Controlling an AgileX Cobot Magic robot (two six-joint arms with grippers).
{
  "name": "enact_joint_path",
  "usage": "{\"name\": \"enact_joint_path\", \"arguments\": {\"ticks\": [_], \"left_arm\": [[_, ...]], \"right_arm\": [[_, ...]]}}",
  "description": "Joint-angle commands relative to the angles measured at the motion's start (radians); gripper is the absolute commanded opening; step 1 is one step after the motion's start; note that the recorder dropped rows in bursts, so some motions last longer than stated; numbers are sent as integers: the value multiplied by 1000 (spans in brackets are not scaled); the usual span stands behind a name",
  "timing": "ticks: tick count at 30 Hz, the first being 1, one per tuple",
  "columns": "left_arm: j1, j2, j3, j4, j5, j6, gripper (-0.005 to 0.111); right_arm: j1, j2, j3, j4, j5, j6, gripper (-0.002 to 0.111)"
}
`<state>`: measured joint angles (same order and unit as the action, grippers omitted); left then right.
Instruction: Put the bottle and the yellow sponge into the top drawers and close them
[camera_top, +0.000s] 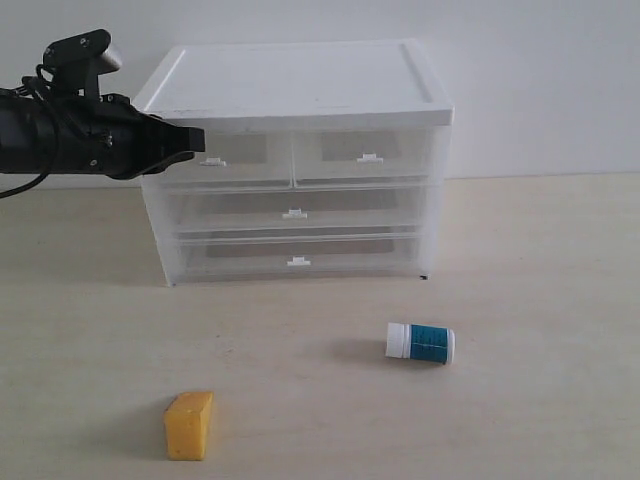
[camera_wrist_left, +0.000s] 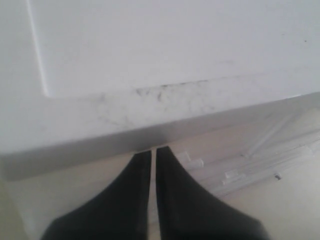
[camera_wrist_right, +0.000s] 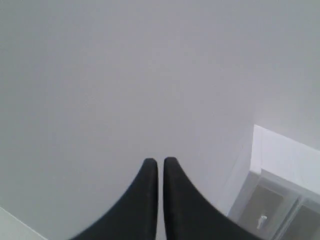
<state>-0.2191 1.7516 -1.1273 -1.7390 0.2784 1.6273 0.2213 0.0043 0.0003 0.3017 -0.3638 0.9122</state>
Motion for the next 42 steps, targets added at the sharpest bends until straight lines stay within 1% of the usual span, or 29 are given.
{"name": "enact_joint_path", "arguments": {"ticks": [1, 4, 6, 8, 10, 13, 16, 19, 22, 24, 26, 28, 31, 33, 36, 38, 40, 42], "left_arm": [[-4, -10, -5, -5, 9, -9, 4], [-4, -10, -5, -5, 9, -9, 4], [-4, -10, -5, -5, 9, -9, 4], [-4, -10, -5, -5, 9, -9, 4], [-4, -10, -5, -5, 9, -9, 4], [-4, -10, -5, -5, 19, -5, 4], [-4, -10, -5, -5, 26, -5, 4], [-4, -10, -5, -5, 41, -1, 4], [-4, -10, -5, -5, 43, 8, 4], [-4, -10, -5, -5, 43, 11, 4], [-4, -10, -7, -5, 43, 23, 4], [-4, -10, -9, -5, 43, 22, 4], [-4, -10, -5, -5, 56, 22, 4], [-4, -10, 3, -5, 56, 21, 4], [-4, -10, 15, -5, 54, 21, 4], [-4, -10, 15, -5, 54, 21, 4], [-4, -10, 15, -5, 54, 22, 4], [-4, -10, 15, -5, 54, 25, 4]], "right_arm": [[-3, -4, 0, -15, -5, 30, 0], [-3, -4, -5, -138, -26, -68, 0], [-3, 42, -73, -170, 0, -166, 0], [-3, 132, -147, -170, 18, -220, 0], [-3, 268, -230, -220, 26, -225, 0], [-3, 495, -345, -384, 39, -225, 0], [-3, 738, -433, -500, -20, -247, 0], [-3, 988, -513, -552, -91, -284, 0], [-3, 1192, -594, -618, -100, -349, 0], [-3, 1312, -637, -620, -106, -460, 0], [-3, 1395, -667, -582, -127, -585, 0], [-3, 1462, -699, -531, -171, -716, 0], [12, 1521, -744, -520, -169, -856, 0], [41, 1542, -759, -494, -145, -971, 0], [89, 1542, -762, -409, -142, -960, 0], [123, 1542, -762, -405, -150, -958, 0], [164, 1544, -762, -402, -161, -1065, 0], [210, 1544, -762, -350, -150, -1256, 0]]}}
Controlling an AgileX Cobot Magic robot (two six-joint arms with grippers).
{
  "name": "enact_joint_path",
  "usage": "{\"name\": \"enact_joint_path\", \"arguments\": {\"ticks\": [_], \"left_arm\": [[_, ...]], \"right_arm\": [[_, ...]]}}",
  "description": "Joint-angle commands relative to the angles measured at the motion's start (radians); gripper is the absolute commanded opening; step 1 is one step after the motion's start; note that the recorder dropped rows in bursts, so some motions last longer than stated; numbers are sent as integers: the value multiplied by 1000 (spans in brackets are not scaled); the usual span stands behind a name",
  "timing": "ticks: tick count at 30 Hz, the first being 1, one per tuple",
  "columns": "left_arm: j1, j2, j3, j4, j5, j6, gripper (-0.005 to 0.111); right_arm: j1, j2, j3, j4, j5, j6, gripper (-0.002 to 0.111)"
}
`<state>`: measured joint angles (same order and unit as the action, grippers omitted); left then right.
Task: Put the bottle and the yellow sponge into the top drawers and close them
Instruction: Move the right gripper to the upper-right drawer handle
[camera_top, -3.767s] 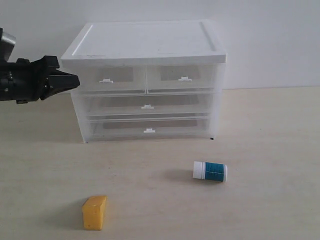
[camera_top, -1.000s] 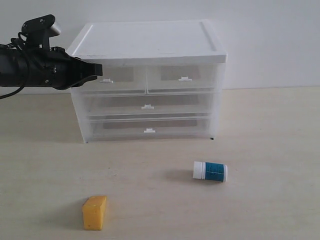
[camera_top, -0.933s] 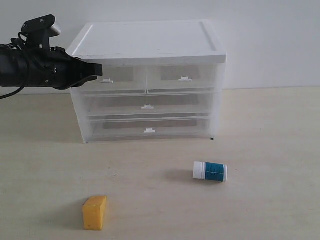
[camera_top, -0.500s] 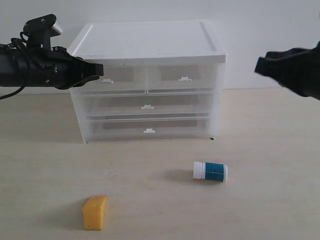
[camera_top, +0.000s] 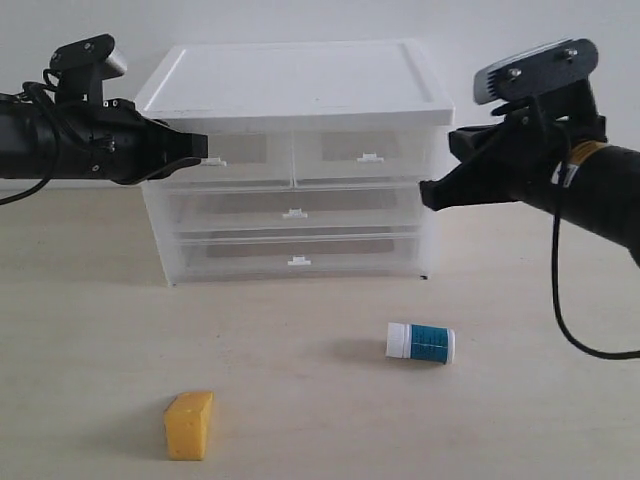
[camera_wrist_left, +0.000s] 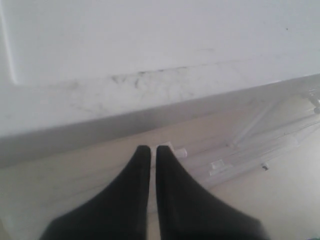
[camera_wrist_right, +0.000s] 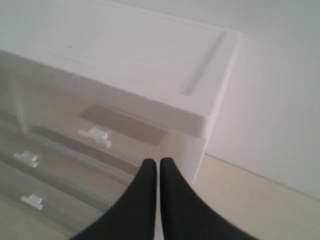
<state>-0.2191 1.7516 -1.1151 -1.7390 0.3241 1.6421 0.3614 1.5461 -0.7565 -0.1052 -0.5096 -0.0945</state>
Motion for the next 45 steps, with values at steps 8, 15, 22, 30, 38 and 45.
{"name": "enact_joint_path", "arguments": {"ticks": [8, 15, 22, 30, 38, 45], "left_arm": [[-4, -12, 1, -5, 18, 26, 4], [-1, -12, 1, -5, 36, 3, 4], [-1, -12, 7, -5, 34, 3, 4], [-1, -12, 5, -5, 42, 7, 4], [-1, -12, 5, -5, 42, 13, 4], [-1, -12, 5, -5, 39, 13, 4]], "right_arm": [[205, 42, -5, 684, -104, -1102, 3], [335, 255, -14, 647, -422, -1327, 16], [368, 411, -17, 640, -712, -1516, 16], [368, 411, -62, 624, -712, -1575, 16], [366, 411, -115, 656, -673, -1650, 45], [366, 425, -121, 656, -650, -1670, 46]]}}
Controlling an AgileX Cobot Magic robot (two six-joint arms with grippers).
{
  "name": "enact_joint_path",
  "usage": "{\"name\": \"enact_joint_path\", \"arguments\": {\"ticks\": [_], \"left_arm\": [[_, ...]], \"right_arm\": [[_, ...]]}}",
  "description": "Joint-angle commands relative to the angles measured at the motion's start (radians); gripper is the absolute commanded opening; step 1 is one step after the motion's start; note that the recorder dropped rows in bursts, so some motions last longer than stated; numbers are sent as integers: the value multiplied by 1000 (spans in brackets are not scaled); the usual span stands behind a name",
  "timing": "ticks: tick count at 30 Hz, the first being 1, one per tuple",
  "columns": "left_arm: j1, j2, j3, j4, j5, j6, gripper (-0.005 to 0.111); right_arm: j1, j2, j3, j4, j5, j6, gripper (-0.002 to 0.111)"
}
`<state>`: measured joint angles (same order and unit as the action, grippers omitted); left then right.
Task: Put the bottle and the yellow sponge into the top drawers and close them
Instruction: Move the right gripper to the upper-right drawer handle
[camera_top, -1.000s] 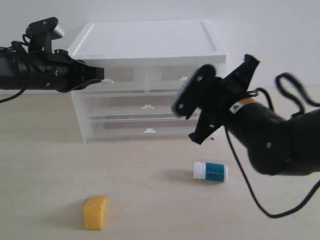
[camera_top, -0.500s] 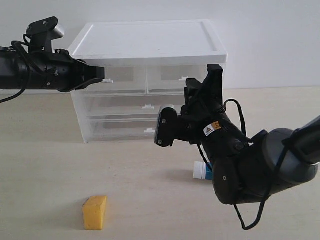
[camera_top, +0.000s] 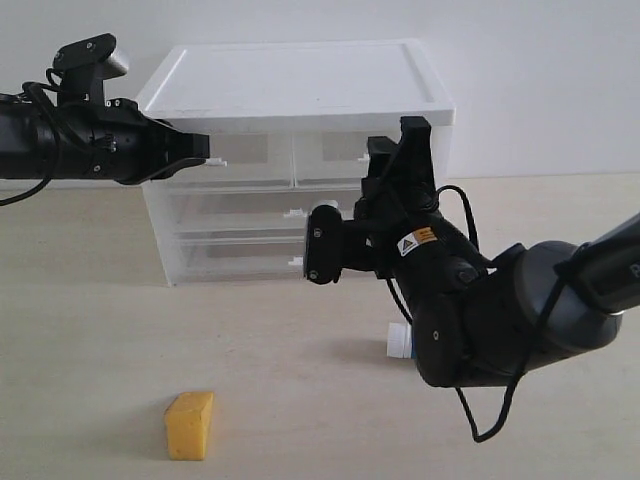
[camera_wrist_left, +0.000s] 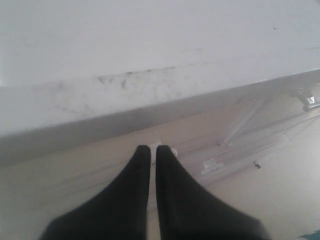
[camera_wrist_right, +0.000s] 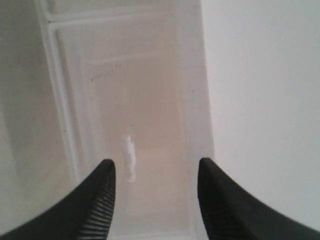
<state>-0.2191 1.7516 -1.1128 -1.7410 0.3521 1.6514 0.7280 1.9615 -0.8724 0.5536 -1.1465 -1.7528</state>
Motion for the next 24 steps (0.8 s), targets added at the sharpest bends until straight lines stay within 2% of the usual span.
{"name": "enact_joint_path", "arguments": {"ticks": [1, 24], "left_arm": [[-1, -12, 2, -3, 11, 4, 4], [-1, -12, 2, -3, 12, 17, 4]], "right_arm": [[0, 12, -5, -3, -17, -12, 46], [-50, 64, -36, -63, 5, -70, 46]]}}
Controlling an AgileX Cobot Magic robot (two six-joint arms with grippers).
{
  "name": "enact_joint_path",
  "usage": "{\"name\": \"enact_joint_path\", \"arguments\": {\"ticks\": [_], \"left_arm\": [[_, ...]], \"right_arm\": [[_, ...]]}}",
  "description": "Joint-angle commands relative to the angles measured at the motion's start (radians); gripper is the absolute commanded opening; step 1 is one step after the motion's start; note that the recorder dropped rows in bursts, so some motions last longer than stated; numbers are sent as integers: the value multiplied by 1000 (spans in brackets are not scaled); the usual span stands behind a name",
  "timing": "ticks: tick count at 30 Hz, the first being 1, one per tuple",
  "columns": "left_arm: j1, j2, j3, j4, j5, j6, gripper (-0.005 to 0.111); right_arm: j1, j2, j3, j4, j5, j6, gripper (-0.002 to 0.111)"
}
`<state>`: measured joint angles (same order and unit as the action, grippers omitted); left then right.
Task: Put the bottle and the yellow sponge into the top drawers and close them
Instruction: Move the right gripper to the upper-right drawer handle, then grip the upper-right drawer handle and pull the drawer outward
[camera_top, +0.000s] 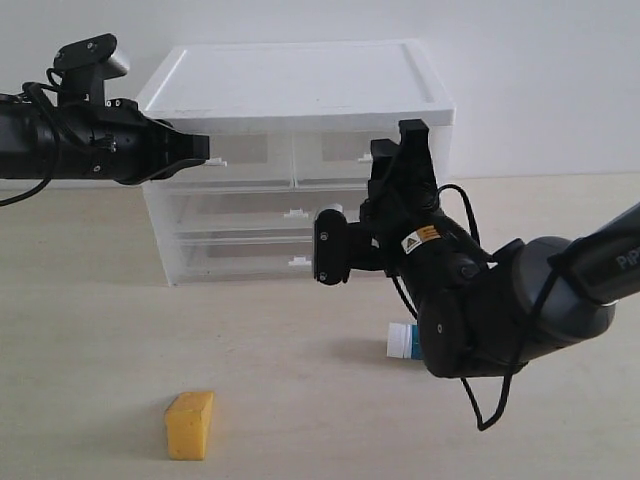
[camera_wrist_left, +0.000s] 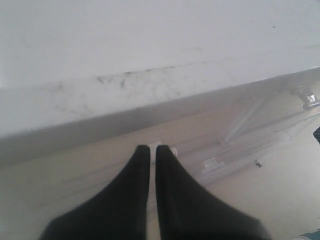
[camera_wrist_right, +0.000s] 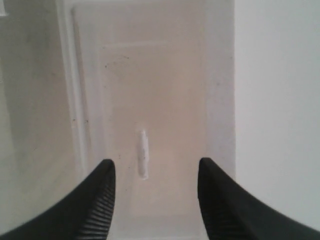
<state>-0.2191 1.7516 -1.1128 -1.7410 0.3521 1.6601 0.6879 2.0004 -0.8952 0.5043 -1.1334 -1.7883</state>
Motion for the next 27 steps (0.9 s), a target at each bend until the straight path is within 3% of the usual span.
{"name": "enact_joint_path", "arguments": {"ticks": [1, 5, 27], "left_arm": [[-1, -12, 2, -3, 12, 8, 4], [-1, -12, 2, -3, 12, 8, 4], [-1, 2, 2, -3, 9, 7, 4]], "right_arm": [[-10, 38, -21, 2, -12, -51, 46], [-10, 82, -49, 22, -88, -61, 46], [-20, 85, -121, 14, -88, -32, 46]]}}
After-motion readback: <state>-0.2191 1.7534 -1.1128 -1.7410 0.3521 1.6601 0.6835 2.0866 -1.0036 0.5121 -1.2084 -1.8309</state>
